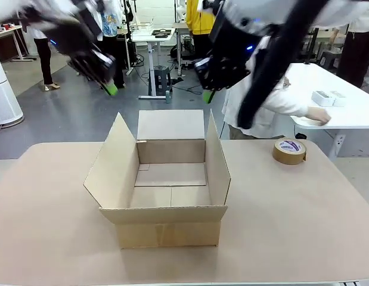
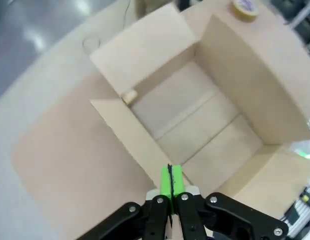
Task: Wrap the clocks to prevent damage.
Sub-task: Open the side flaps of the Package Box.
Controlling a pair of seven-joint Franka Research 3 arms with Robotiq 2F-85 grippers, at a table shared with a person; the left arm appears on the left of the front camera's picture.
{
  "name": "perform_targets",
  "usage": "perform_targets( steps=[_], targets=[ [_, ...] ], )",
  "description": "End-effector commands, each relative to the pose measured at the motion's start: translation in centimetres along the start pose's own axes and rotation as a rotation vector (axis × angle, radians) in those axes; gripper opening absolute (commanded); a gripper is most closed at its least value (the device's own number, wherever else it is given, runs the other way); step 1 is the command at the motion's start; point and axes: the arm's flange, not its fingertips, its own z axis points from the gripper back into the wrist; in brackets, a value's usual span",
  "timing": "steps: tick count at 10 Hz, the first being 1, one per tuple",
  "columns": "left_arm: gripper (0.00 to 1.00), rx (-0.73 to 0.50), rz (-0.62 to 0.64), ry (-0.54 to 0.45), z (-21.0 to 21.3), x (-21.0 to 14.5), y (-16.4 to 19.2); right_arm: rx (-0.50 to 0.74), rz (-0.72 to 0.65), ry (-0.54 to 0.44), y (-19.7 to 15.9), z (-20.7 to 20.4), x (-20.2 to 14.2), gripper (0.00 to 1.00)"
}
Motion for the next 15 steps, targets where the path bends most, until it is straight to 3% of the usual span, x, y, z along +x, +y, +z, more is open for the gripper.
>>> perform_targets(
  steps=[1,3,4,5,8,10,15],
  targets=[
    [0.0,0.126,0.165,0.174,-3.5,1.3,-0.2,-0.072,-0.212,0.067,-0.6,-2.3,1.8,0.0],
    [0.0,0.178,0.178,0.231,-5.2,0.7,0.0,-0.13,-0.288,0.112,-1.6,-3.6,1.7,0.0],
    [0.0,0.153,0.136,0.23,-5.1,0.5,0.0,-0.027,-0.191,0.084,-1.4,-3.7,1.4,0.0],
    [0.0,0.196,0.161,0.194,-6.8,-0.3,0.2,-0.107,-0.249,0.092,-2.2,-4.6,1.6,0.0],
    [0.0,0.171,0.159,0.222,-6.8,-0.3,0.3,-0.097,-0.249,0.096,-2.1,-4.6,1.5,0.01],
    [0.0,0.219,0.319,0.337,-10.5,0.1,-1.0,-0.175,-0.403,0.207,-2.3,-9.0,1.8,0.01],
    [0.0,0.265,0.447,0.421,-13.5,0.3,0.2,-0.191,-0.44,0.281,-3.8,-12.1,1.6,0.01]
  ],
)
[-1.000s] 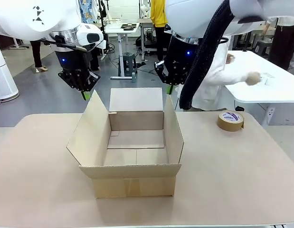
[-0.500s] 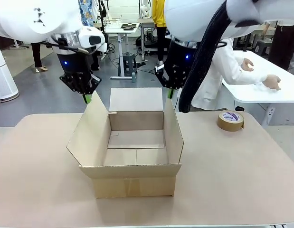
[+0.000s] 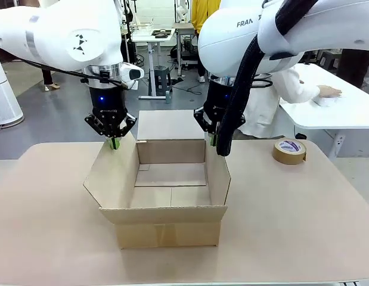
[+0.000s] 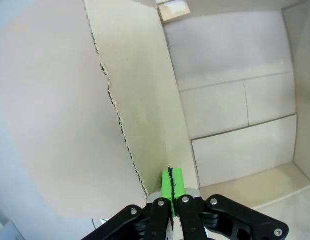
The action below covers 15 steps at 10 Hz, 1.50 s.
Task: Wrap the clocks to prevent damage.
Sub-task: Open the side flaps of the Package Box.
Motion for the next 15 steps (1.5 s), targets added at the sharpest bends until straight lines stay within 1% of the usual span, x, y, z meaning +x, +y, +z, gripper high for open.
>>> perform_targets(
  steps=[1,3,5,6,7,8,9,10,13,14,15],
  targets=[
    [0.0,0.055,0.045,0.002,0.6,0.2,0.0,-0.049,-0.028,0.001,0.0,0.1,0.3,0.01],
    [0.0,0.099,0.071,0.004,0.2,0.3,0.5,-0.127,-0.065,-0.02,-1.1,-0.9,0.7,0.01],
    [0.0,0.119,0.108,0.009,-1.7,1.0,1.5,-0.2,-0.12,-0.048,-2.8,-3.2,1.4,0.01],
    [0.0,0.097,0.093,0.01,-3.7,1.6,1.8,-0.189,-0.117,-0.059,-3.5,-5.3,1.8,0.01],
    [0.0,0.071,0.104,0.006,-5.9,2.1,2.3,-0.18,-0.122,-0.082,-4.2,-7.5,2.1,0.01],
    [0.0,0.044,0.111,-0.005,-8.4,2.2,2.6,-0.139,-0.118,-0.074,-5.1,-9.3,2.3,0.01],
    [0.0,0.017,0.116,0.006,-10.4,2.2,2.9,-0.104,-0.116,-0.077,-5.6,-10.2,2.4,0.01],
    [0.0,0.021,0.141,0.003,-11.8,2.2,3.3,-0.091,-0.129,-0.071,-6.2,-10.8,2.4,0.01],
    [0.0,0.009,0.15,0.002,-12.5,1.9,3.8,-0.074,-0.148,-0.07,-7.2,-11.4,2.2,0.01],
    [0.0,-0.004,0.144,0.006,-12.3,1.8,3.4,-0.069,-0.144,-0.049,-7.1,-11.4,2.1,0.01],
    [0.0,-0.014,0.144,-0.01,-11.9,1.7,3.2,-0.064,-0.143,-0.025,-7.0,-11.5,2.1,0.01]
  ],
)
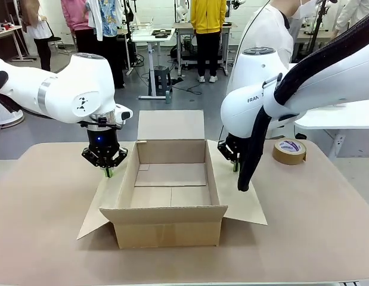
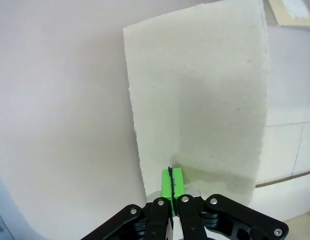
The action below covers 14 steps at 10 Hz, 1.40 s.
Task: Wrap the clocks to prevent damage.
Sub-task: Open the side flaps of the Package Box, then once the human has placed the objects inside and stepped back, release both hands from the side flaps of the Package Box.
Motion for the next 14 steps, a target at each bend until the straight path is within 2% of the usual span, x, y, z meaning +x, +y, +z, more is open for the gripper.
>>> perform_targets(
  steps=[1,6,7,8,14],
  targets=[
    [0.0,-0.029,0.027,-0.026,0.8,-0.8,-0.4,0.007,-0.007,0.043,-0.3,-0.6,-0.4,0.01],
    [0.0,-0.052,0.04,-0.025,1.4,-0.9,-0.1,0.001,-0.011,0.093,-0.3,-1.7,0.3,0.01],
    [0.0,-0.076,0.028,-0.028,1.6,-1.1,0.2,-0.022,0.018,0.075,-0.4,-1.5,0.5,0.01],
    [0.0,-0.024,0.01,-0.018,1.5,-0.3,-0.3,-0.016,-0.023,0.056,-0.6,-1.7,0.1,0.01],
    [0.0,-0.024,0.01,-0.018,1.5,-0.3,-0.3,-0.016,-0.023,0.056,-0.6,-1.7,0.1,0.01]
  ],
)
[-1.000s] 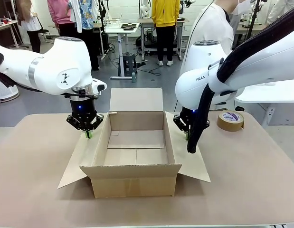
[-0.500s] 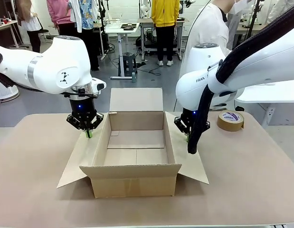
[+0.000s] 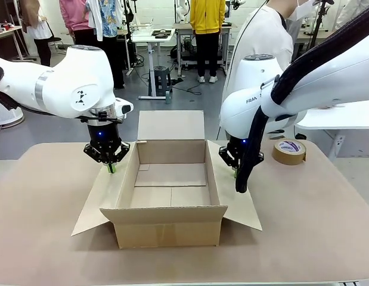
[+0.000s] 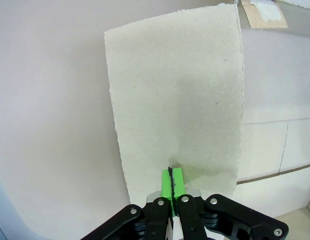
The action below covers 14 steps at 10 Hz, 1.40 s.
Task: Wrap the clocks to prevent damage.
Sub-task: Once the human has placed the objects inside and stepped back, release both hands from the side flaps of the Package Box.
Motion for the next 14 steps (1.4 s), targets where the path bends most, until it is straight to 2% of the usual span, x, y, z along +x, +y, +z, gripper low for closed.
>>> perform_targets(
  steps=[1,14],
  targets=[
    [0.0,0.01,-0.007,-0.003,-0.12,0.01,-0.02,0.002,-0.006,-0.002,0.12,-0.02,-0.12,0.01],
    [0.0,0.01,-0.007,-0.003,-0.12,0.01,-0.02,0.002,-0.006,-0.002,0.12,-0.02,-0.12,0.01]
  ],
)
